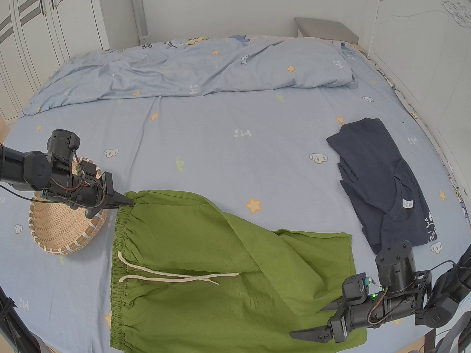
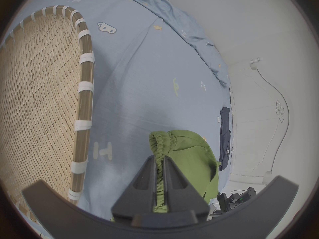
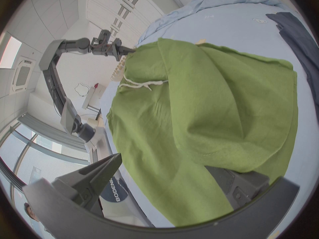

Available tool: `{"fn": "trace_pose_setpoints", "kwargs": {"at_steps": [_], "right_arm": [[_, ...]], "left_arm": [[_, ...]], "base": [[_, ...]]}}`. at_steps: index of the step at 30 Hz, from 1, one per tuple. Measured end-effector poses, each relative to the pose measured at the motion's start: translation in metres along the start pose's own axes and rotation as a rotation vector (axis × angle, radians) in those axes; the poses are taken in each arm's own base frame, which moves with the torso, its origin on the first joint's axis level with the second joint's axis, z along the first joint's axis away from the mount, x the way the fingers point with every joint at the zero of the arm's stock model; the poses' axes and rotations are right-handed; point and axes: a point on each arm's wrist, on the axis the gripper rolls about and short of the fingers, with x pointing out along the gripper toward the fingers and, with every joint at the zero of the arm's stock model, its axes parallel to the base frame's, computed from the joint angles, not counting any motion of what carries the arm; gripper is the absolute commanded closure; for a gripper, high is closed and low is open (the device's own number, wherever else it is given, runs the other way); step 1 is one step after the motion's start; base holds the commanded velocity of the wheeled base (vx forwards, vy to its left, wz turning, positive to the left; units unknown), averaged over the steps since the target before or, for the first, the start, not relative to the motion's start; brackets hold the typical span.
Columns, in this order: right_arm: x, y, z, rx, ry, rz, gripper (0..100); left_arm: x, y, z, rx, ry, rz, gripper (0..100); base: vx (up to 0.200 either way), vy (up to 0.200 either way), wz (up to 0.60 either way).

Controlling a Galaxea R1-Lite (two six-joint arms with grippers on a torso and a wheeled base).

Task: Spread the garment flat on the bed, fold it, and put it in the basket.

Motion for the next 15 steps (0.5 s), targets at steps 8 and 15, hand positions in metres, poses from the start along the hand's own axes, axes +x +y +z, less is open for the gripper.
{"fn": "trace_pose_setpoints", "kwargs": {"at_steps": [8,15], "right_arm": [[-0.013,-0.004,0.014,0.039,-0.107,-0.011,0],[-0.03,0.0,0.027,0.06,-0.192,-0.011,0]], "left_arm": [[0.002,0.0,0.0,0.002,0.003,-0.001,100],[0.004,-0.001,0.0,0.009,0.004,-0.005,100]], "base": [[0.0,0.0,0.0],[0.0,0.0,0.0]]}}
